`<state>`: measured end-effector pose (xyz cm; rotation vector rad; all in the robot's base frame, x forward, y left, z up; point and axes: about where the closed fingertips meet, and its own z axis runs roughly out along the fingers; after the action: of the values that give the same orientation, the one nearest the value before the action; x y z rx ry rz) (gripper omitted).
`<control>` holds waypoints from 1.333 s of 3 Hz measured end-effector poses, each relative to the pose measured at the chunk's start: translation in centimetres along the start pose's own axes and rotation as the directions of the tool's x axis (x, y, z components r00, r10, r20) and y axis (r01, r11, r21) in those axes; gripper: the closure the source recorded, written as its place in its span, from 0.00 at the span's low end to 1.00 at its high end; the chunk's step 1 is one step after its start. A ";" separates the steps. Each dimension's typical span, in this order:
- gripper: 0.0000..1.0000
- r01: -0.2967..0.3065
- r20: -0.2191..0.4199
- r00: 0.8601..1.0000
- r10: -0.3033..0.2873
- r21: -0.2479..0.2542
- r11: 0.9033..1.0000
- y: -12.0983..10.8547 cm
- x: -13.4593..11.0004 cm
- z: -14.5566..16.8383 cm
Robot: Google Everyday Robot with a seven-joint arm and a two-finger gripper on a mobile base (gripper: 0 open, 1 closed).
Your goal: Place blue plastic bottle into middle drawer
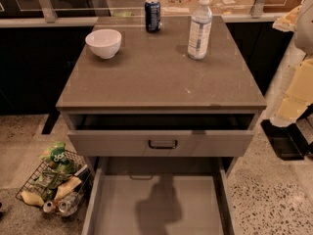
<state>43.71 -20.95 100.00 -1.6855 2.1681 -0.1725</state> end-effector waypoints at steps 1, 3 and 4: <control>0.00 0.000 0.000 1.000 0.000 0.000 1.000 0.0 0.0 0.0; 0.00 -0.141 0.194 0.975 0.110 0.152 0.978 -7.9 1.3 -0.3; 0.00 -0.271 0.402 0.900 0.170 0.207 0.940 -13.9 1.6 0.2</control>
Offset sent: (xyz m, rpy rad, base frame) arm 0.0703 -0.0455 0.0287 0.1915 -0.2258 -0.1318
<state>56.04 -26.20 103.99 -1.1991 1.9284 -0.0553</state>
